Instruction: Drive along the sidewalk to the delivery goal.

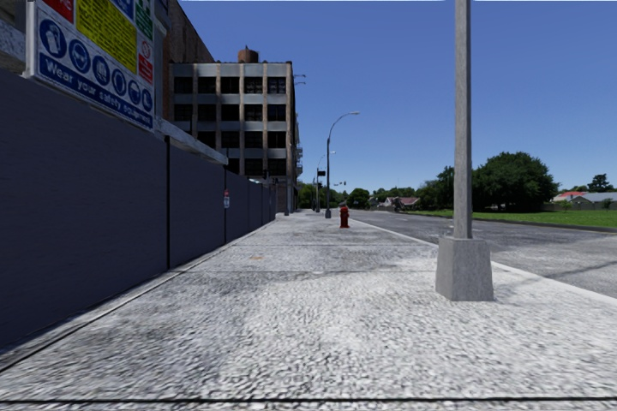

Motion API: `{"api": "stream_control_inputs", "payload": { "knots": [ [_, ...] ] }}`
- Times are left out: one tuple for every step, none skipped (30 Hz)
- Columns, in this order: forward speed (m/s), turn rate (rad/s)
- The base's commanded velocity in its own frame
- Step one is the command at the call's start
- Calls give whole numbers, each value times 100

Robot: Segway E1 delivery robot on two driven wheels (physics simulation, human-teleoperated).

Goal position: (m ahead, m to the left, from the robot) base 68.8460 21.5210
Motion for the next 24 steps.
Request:
{"api": "stream_control_inputs", "payload": {
  "knots": [
    [200, 0],
    [200, 0],
    [200, 0],
    [200, 0],
    [200, 0],
    [200, 0],
    [200, 0],
    [200, 0],
    [200, 0],
    [200, 0],
    [200, 0],
    [200, 0],
    [200, 0],
    [200, 0],
    [200, 0],
    [200, 0],
    [200, 0],
    [200, 0],
    [200, 0],
    [200, 0],
    [200, 0],
    [200, 0],
    [200, 0],
    [200, 0]
  ]
}}
